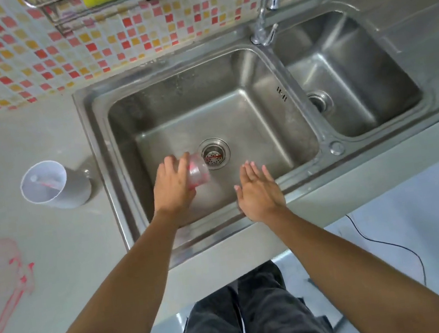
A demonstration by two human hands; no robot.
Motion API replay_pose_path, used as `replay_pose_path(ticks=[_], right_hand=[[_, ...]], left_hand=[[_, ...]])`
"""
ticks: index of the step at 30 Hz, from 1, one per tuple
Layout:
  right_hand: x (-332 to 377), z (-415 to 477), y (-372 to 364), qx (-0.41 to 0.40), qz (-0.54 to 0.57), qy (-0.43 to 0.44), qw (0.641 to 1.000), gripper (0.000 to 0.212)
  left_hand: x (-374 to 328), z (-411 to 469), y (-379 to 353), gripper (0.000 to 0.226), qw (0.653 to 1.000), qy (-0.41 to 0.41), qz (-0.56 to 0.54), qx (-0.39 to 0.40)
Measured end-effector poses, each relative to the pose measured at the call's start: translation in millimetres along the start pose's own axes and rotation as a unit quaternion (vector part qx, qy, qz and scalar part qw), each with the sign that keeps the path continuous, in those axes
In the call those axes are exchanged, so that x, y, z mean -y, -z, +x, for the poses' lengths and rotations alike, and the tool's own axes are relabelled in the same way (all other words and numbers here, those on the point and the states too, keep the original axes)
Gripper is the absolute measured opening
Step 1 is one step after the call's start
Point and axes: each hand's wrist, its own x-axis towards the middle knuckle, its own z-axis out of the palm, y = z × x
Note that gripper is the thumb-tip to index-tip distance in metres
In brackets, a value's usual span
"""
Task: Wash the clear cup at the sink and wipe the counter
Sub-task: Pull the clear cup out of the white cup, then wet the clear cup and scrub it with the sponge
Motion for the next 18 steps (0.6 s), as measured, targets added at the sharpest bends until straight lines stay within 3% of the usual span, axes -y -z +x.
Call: replay_pose_path(ticks=[5,9,12,18], right_hand=[[-0.6,-0.4,-2.0,-0.006,0.012,0.000,1.000,0.062],[-1.2,-1.2,-1.2,-0.008,0.026,0.003,1.000,0.062],[-2.6,-1.4,0.2,-0.005,0.038,0.011,0.999,0.061],[-3.7,-1.9,-2.7,-0.009,0.052,0.011,0.999,0.063]], left_hand=[[1.3,7.5,3.3,0.074,0.990,-0.040,0.134,-0.006],[1.7,9.8,5.8,0.085,0.963,-0.055,0.262,0.011],[-2.0,9.8,12.7,0.085,0.954,-0.058,0.291,0.043],[-0.9,11.0,18.8,0.085,0.941,-0.091,0.326,0.005]])
